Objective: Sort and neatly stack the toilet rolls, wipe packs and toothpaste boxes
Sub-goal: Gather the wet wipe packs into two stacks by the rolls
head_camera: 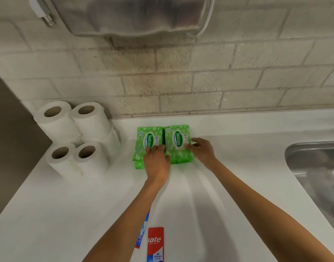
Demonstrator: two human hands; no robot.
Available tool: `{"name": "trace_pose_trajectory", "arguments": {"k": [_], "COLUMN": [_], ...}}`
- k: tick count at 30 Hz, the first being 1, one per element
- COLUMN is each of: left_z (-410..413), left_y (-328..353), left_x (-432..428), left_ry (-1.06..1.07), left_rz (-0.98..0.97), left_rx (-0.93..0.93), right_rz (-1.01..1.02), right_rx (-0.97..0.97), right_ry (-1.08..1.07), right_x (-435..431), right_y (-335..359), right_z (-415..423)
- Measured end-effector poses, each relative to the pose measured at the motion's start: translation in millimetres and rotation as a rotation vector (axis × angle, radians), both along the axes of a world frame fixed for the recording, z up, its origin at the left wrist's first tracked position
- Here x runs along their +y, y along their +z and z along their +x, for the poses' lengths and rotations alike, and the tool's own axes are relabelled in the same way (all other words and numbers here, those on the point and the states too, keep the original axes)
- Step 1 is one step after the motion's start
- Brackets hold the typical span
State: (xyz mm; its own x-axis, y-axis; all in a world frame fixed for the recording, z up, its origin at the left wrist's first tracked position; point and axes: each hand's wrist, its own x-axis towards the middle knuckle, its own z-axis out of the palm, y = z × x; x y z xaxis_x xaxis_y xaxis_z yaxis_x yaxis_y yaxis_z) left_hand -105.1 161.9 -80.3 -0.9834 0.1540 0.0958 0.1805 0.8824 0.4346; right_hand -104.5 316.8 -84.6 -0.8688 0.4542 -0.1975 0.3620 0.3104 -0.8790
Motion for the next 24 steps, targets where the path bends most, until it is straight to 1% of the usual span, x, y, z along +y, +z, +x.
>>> {"name": "trace_pose_trajectory", "arguments": {"k": [3, 11, 16, 24], "left_z": [2.3, 0.2, -5.7, -6.8], "left_y": [-3.0, -7.1, -6.0, -6.3], "left_x": [-3.4, -3.9, -3.7, -4.5], "left_ry": [0.022, 0.045, 0.057, 0.069], "left_rz": [-0.062, 0.049, 0.083, 0.062], "left_rx": [0.019, 0.061, 0.068, 0.081], "right_rz": [-0.034, -0.015, -0.055, -0.058], "right_rx": [0.021, 0.035, 0.031, -0.007], "right_ry": [-0.031, -0.04, -0.053, -0.066], "right_x": [-0.8, -3.4, -4.0, -5.3], "right_y": [-2.2, 0.3, 0.1, -1.4], "right_z": [3.8, -0.2, -3.8, -4.6]}}
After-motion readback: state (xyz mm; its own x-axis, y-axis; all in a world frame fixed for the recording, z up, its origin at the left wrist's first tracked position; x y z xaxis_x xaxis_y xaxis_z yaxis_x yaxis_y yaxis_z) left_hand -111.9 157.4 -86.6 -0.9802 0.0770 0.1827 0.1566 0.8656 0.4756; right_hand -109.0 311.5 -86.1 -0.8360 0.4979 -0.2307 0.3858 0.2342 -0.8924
